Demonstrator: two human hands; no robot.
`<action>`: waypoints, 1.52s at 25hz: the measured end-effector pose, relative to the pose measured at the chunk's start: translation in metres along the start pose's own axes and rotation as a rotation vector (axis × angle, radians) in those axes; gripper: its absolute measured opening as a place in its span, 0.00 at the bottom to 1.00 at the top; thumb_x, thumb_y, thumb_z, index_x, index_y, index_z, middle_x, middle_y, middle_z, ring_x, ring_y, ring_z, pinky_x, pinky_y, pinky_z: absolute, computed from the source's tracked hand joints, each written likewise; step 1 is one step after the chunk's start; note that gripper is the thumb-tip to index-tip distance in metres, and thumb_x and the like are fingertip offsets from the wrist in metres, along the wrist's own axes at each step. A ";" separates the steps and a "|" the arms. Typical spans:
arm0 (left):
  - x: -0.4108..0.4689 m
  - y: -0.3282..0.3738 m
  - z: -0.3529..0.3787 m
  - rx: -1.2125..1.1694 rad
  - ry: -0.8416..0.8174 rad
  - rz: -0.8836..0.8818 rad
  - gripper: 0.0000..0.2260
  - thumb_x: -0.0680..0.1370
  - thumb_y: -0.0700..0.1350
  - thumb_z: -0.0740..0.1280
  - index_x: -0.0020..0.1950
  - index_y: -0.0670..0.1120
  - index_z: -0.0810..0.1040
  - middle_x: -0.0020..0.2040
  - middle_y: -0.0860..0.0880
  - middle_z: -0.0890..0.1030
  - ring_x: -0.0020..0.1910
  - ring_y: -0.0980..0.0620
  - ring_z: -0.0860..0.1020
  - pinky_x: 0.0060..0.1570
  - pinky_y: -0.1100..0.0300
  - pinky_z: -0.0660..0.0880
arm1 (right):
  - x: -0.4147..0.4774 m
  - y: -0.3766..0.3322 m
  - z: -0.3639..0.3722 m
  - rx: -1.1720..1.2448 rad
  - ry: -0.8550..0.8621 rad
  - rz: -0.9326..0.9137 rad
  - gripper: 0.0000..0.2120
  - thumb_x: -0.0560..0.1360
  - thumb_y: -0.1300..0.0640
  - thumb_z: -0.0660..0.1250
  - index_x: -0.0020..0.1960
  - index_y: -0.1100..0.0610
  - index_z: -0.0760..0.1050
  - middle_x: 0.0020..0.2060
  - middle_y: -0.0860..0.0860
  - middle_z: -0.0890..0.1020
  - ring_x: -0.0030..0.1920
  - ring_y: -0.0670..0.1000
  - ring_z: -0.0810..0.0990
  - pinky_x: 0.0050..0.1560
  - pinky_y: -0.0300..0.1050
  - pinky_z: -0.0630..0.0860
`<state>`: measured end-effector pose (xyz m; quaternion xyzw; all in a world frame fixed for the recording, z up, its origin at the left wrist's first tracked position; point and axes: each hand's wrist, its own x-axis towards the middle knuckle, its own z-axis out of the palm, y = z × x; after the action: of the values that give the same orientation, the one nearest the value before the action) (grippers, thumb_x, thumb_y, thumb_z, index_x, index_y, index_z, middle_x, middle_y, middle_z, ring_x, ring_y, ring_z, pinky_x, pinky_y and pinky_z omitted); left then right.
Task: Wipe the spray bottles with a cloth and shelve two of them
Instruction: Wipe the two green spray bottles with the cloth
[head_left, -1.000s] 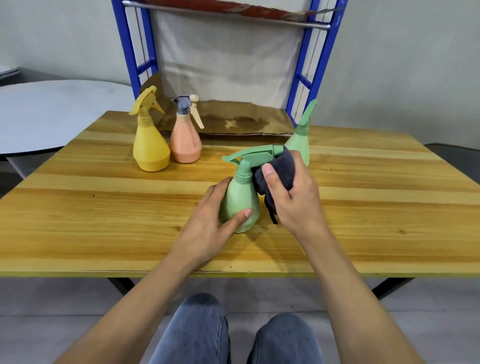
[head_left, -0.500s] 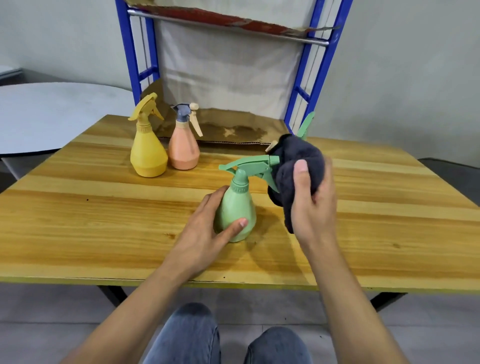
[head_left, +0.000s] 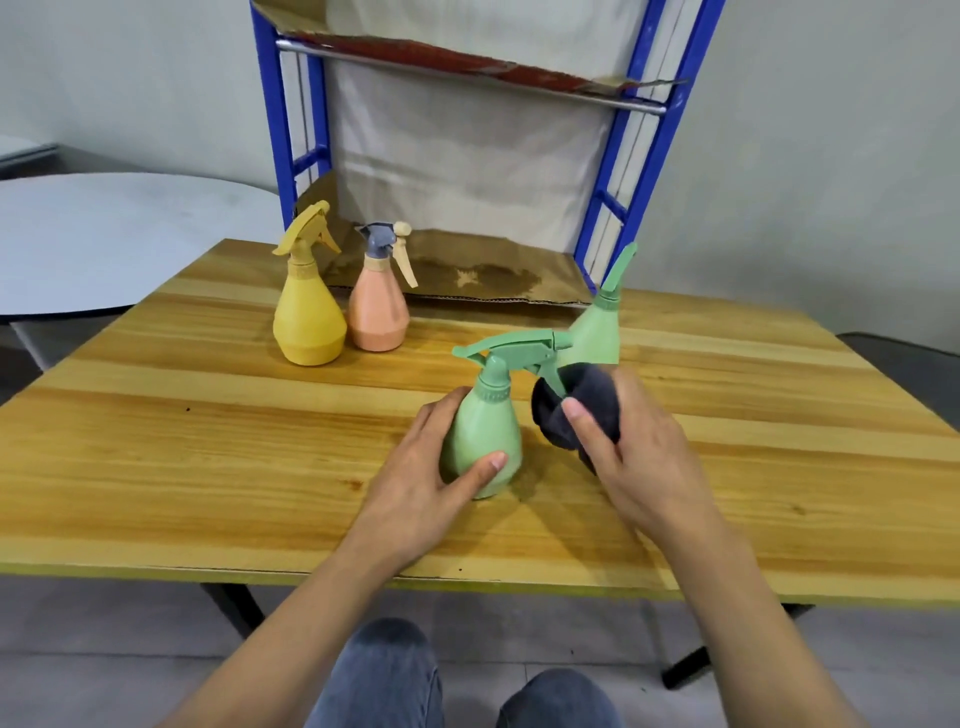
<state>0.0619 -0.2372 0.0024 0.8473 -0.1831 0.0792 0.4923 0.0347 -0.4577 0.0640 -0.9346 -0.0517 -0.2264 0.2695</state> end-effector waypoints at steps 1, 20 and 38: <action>0.000 0.000 -0.001 0.000 -0.005 -0.012 0.35 0.77 0.63 0.68 0.80 0.58 0.58 0.70 0.63 0.67 0.66 0.64 0.66 0.64 0.68 0.62 | -0.003 0.000 -0.011 0.015 0.103 0.027 0.20 0.80 0.36 0.56 0.61 0.48 0.68 0.50 0.48 0.77 0.49 0.53 0.76 0.45 0.44 0.66; 0.001 -0.002 0.003 -0.104 0.040 -0.023 0.30 0.76 0.57 0.73 0.75 0.54 0.69 0.63 0.59 0.73 0.60 0.64 0.71 0.56 0.81 0.62 | 0.086 -0.116 0.004 -0.627 -0.306 -0.596 0.17 0.82 0.39 0.54 0.56 0.52 0.68 0.45 0.49 0.70 0.48 0.55 0.77 0.41 0.49 0.68; 0.001 -0.008 0.005 -0.105 0.039 -0.015 0.34 0.77 0.59 0.72 0.79 0.56 0.63 0.70 0.60 0.70 0.67 0.63 0.68 0.66 0.69 0.64 | 0.074 -0.085 -0.027 -0.405 -0.188 -0.518 0.17 0.81 0.37 0.56 0.61 0.47 0.69 0.47 0.48 0.72 0.43 0.52 0.76 0.43 0.53 0.76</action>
<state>0.0658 -0.2379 -0.0062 0.8199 -0.1710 0.0822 0.5402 0.0712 -0.4018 0.1583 -0.9418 -0.2658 -0.2056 0.0062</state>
